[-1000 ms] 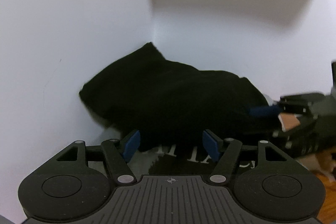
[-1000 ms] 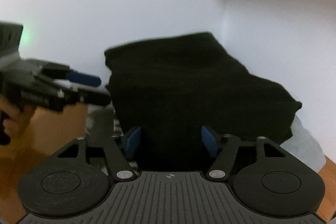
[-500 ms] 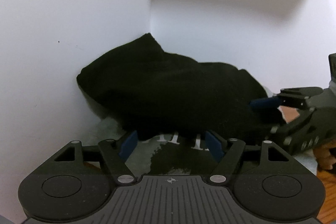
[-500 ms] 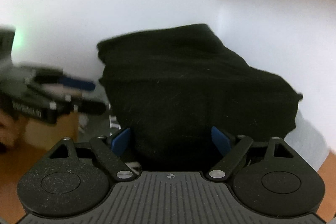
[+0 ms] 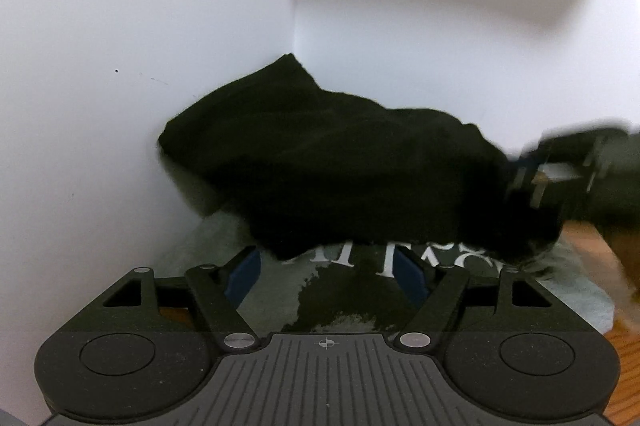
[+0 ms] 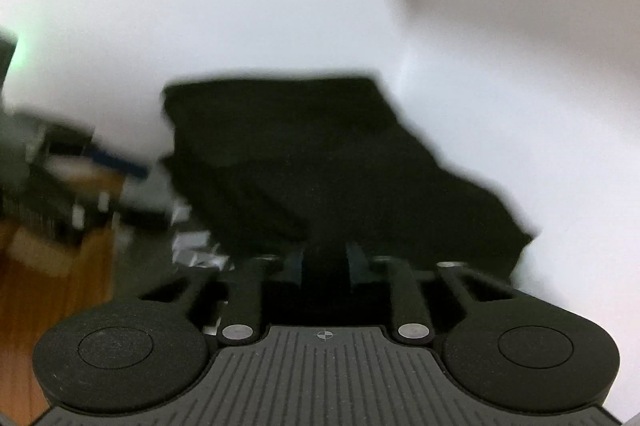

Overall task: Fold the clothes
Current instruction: 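Lower the black sweater onto the grey T-shirt with both tools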

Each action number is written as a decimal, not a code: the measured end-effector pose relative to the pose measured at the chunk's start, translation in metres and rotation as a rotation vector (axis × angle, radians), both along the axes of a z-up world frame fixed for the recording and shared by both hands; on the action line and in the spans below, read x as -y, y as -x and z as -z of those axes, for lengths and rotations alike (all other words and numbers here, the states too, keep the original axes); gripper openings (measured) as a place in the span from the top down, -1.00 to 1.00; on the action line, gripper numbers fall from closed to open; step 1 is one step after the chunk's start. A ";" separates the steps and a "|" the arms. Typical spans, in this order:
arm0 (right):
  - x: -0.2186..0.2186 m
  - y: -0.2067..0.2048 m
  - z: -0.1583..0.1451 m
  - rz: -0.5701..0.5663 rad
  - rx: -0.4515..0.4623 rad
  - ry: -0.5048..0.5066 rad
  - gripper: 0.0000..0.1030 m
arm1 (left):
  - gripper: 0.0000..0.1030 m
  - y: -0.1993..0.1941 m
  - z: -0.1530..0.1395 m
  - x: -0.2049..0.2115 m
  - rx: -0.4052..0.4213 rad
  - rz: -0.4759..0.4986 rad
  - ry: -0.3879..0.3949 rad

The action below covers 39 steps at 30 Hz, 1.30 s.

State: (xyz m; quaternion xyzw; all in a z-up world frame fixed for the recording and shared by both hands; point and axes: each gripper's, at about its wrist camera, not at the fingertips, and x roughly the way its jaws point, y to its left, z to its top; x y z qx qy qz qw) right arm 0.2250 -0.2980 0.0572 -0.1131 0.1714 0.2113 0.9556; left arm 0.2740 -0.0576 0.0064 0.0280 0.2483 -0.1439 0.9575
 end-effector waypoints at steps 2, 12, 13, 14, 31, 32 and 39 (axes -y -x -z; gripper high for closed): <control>0.005 0.004 -0.017 0.010 0.030 -0.014 0.78 | -0.49 -0.001 0.001 -0.001 -0.019 -0.014 -0.007; -0.002 0.010 0.024 -0.116 -0.132 0.143 -0.27 | -0.49 0.003 0.002 -0.005 -0.047 -0.038 -0.010; -0.001 0.012 0.022 -0.133 -0.119 0.120 -0.34 | -0.49 0.003 0.003 -0.005 -0.050 -0.039 -0.013; -0.001 0.015 0.019 -0.152 -0.106 0.092 -0.37 | -0.49 0.003 0.004 -0.005 -0.053 -0.040 -0.015; 0.003 -0.037 0.037 -0.025 -0.172 -0.096 -0.32 | -0.51 -0.002 0.005 -0.005 -0.071 -0.045 -0.022; 0.003 -0.036 0.038 -0.024 -0.166 -0.096 -0.35 | -0.51 -0.001 0.005 -0.005 -0.072 -0.045 -0.024; 0.013 -0.042 0.036 0.019 -0.163 -0.126 -0.38 | -0.52 0.000 0.005 -0.005 -0.067 -0.046 -0.033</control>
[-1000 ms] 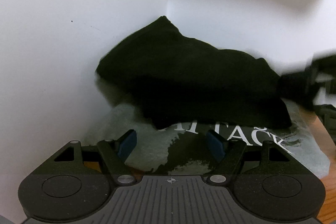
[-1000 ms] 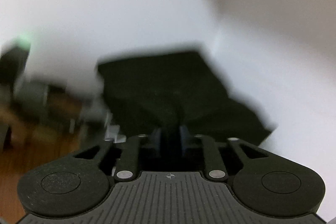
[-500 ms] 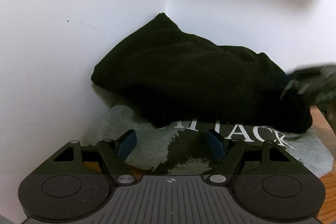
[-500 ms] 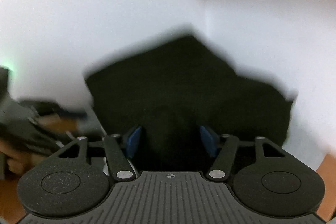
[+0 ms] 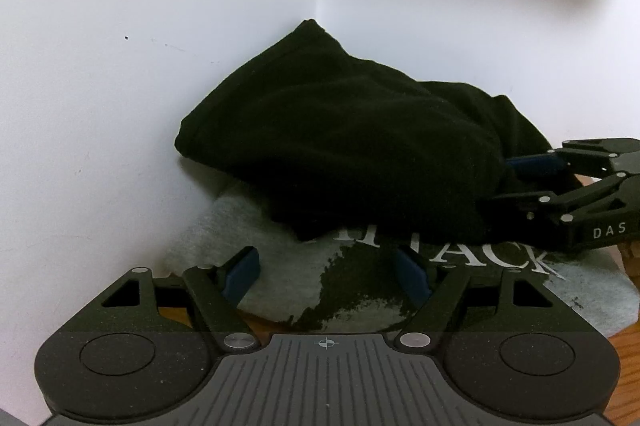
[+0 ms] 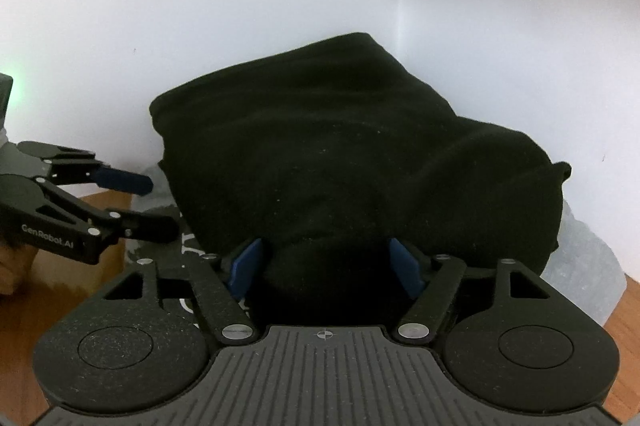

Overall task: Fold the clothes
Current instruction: 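Lower the black sweater onto the grey T-shirt with both tools, then open the right tool and release the sweater onto the T-shirt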

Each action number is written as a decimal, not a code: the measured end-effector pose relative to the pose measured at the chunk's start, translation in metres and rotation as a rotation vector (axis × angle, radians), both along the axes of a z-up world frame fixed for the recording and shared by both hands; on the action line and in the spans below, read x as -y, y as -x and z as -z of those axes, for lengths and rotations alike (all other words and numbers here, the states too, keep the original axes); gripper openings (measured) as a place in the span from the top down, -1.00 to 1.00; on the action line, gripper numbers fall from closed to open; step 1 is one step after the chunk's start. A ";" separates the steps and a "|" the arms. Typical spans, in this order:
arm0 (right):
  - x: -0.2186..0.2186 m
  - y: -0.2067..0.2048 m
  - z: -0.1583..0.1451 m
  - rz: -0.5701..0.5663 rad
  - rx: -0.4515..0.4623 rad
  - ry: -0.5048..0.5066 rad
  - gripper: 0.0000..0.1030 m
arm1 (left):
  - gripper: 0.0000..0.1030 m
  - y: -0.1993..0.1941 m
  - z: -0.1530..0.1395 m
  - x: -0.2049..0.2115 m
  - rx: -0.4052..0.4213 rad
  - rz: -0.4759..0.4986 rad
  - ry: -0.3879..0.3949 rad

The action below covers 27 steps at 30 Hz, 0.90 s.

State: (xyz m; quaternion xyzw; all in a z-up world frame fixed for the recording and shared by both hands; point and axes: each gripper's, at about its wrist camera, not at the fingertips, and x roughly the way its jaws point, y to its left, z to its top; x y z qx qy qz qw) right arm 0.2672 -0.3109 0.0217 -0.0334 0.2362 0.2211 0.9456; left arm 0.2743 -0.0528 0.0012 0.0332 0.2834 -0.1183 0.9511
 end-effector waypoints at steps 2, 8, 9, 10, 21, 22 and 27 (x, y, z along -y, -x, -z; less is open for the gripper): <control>0.012 -0.009 -0.006 0.039 -0.001 -0.029 -0.39 | -0.52 0.001 0.000 0.000 0.004 0.000 0.002; 0.050 -0.036 -0.025 0.156 -0.002 -0.117 -0.36 | -0.53 0.000 0.000 0.001 0.001 0.000 -0.004; 0.056 -0.040 -0.028 0.176 -0.002 -0.131 -0.36 | -0.53 0.001 0.000 0.002 0.001 0.000 -0.005; 0.062 -0.045 -0.031 0.195 -0.003 -0.146 -0.36 | -0.53 0.001 0.000 0.002 0.002 -0.001 -0.007; 0.104 -0.086 0.004 0.250 -0.168 -0.410 -0.36 | -0.53 -0.005 0.001 0.002 -0.023 0.003 -0.005; 0.101 -0.086 0.004 0.247 -0.158 -0.401 -0.14 | -0.53 -0.006 0.001 0.002 -0.024 0.003 -0.005; 0.118 -0.057 -0.035 0.207 -0.080 -0.545 0.83 | -0.53 -0.006 0.002 0.003 -0.026 0.001 -0.013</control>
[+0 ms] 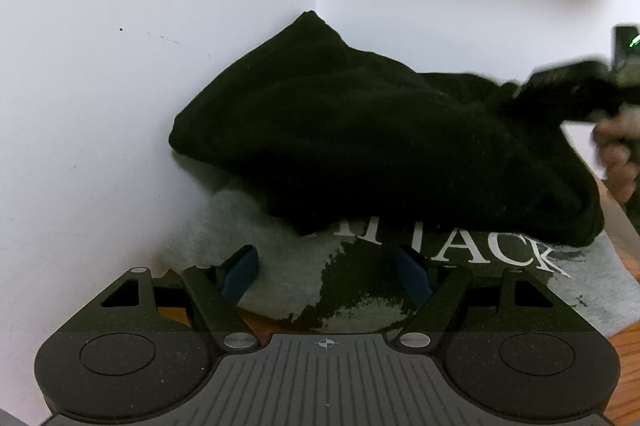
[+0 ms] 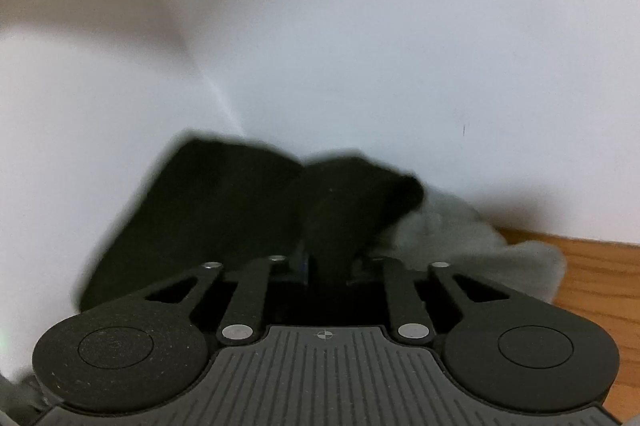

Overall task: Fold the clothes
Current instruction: 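Open the right tool and release the sweater onto the T-shirt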

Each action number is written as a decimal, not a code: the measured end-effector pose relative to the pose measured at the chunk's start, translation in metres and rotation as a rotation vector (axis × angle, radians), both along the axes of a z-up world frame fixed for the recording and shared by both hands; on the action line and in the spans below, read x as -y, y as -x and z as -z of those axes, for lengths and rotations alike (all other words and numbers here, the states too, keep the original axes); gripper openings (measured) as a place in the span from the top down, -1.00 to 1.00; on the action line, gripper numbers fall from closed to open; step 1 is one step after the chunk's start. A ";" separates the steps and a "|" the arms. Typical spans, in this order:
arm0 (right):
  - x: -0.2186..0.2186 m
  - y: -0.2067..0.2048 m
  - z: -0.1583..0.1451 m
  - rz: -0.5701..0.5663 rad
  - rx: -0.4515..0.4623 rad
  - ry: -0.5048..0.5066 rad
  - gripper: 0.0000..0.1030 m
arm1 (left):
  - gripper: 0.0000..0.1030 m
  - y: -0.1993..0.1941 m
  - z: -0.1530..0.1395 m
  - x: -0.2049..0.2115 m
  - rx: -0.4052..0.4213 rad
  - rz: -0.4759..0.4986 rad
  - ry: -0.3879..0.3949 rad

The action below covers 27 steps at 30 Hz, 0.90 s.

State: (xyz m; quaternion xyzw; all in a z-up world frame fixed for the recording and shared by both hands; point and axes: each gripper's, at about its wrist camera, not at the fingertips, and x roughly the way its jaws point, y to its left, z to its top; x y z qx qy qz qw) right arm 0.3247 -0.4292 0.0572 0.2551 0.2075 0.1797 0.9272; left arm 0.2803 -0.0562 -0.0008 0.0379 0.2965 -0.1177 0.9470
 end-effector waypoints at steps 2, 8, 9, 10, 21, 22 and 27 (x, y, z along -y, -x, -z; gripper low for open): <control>0.005 0.011 -0.017 0.014 0.043 -0.016 0.84 | -0.53 0.000 0.001 0.000 -0.001 0.000 0.002; -0.005 0.002 0.000 0.019 -0.115 0.112 0.20 | -0.54 -0.001 0.001 0.000 -0.004 0.001 0.002; -0.008 0.009 0.001 0.009 -0.092 0.146 0.07 | -0.54 -0.001 0.001 0.000 -0.005 0.001 0.003; -0.012 0.016 0.002 -0.001 -0.069 0.180 0.01 | -0.54 -0.001 0.001 0.000 -0.006 0.001 0.003; -0.075 0.094 0.010 -0.215 0.183 0.536 -0.36 | -0.55 0.000 0.000 0.001 0.006 0.001 -0.008; -0.081 0.100 0.010 -0.256 0.200 0.553 -0.36 | -0.54 0.003 -0.002 0.001 0.035 0.005 -0.011; -0.112 0.122 0.015 -0.304 0.241 0.671 -0.36 | -0.30 0.001 -0.006 -0.001 0.090 0.028 -0.043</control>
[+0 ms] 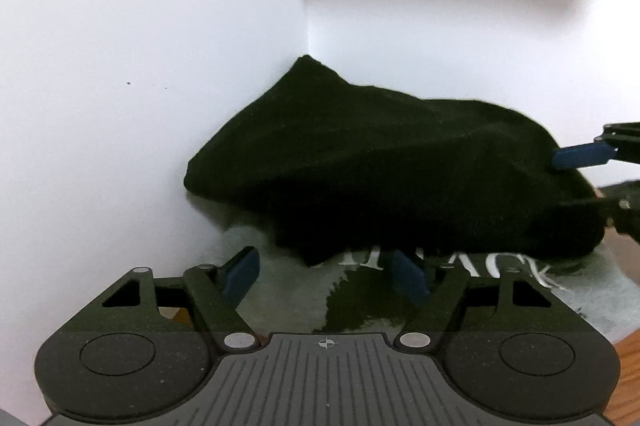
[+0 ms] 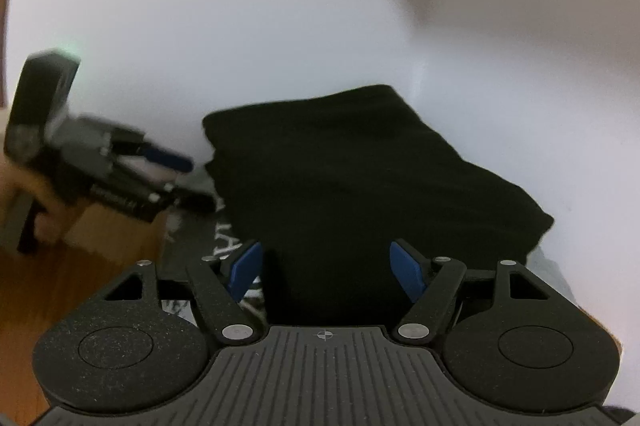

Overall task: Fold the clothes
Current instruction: 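Open the right tool and release the sweater onto the T-shirt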

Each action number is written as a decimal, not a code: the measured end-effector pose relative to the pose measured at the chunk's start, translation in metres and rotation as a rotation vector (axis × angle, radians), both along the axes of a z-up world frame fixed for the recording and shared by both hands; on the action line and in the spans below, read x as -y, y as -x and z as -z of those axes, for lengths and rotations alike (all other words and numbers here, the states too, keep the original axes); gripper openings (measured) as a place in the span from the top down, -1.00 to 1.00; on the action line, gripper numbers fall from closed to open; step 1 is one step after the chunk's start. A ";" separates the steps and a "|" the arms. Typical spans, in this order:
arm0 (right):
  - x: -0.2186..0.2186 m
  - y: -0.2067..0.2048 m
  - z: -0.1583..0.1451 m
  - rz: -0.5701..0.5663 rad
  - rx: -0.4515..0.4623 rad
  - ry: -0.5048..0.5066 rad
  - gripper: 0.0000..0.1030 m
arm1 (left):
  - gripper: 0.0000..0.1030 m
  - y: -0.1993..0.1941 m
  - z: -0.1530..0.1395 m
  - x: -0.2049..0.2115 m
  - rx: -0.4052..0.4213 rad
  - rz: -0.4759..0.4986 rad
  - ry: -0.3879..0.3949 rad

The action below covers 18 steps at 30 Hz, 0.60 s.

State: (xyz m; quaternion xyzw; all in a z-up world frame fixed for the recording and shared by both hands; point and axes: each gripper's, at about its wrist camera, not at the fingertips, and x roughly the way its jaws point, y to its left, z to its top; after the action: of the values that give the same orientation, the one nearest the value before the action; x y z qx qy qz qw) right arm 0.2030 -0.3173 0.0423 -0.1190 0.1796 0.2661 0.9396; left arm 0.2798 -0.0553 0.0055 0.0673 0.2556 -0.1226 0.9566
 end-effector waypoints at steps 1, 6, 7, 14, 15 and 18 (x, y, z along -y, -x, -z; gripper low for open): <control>-0.003 -0.003 0.002 0.002 0.001 0.021 -0.36 | -0.28 -0.006 0.001 -0.001 -0.014 0.002 -0.002; -0.017 -0.022 0.012 0.014 0.002 0.127 -0.52 | -0.28 -0.026 0.004 -0.017 -0.092 0.012 0.091; -0.019 -0.026 0.014 0.017 0.002 0.149 -0.58 | -0.28 -0.027 0.004 -0.017 -0.099 0.015 0.090; -0.039 -0.046 0.026 0.037 0.025 0.297 -0.10 | -0.29 -0.029 0.004 -0.017 -0.120 0.015 0.093; -0.042 -0.041 0.026 0.042 0.049 0.317 0.14 | -0.29 -0.030 0.005 -0.018 -0.121 0.015 0.094; -0.048 -0.038 0.023 0.099 0.070 0.303 0.15 | -0.29 -0.031 0.007 -0.019 -0.121 0.014 0.096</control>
State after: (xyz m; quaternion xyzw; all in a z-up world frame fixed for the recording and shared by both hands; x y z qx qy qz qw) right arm 0.2405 -0.2697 0.0191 -0.2594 0.1902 0.1849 0.9286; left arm 0.3110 -0.0367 -0.0011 0.0158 0.3064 -0.1451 0.9407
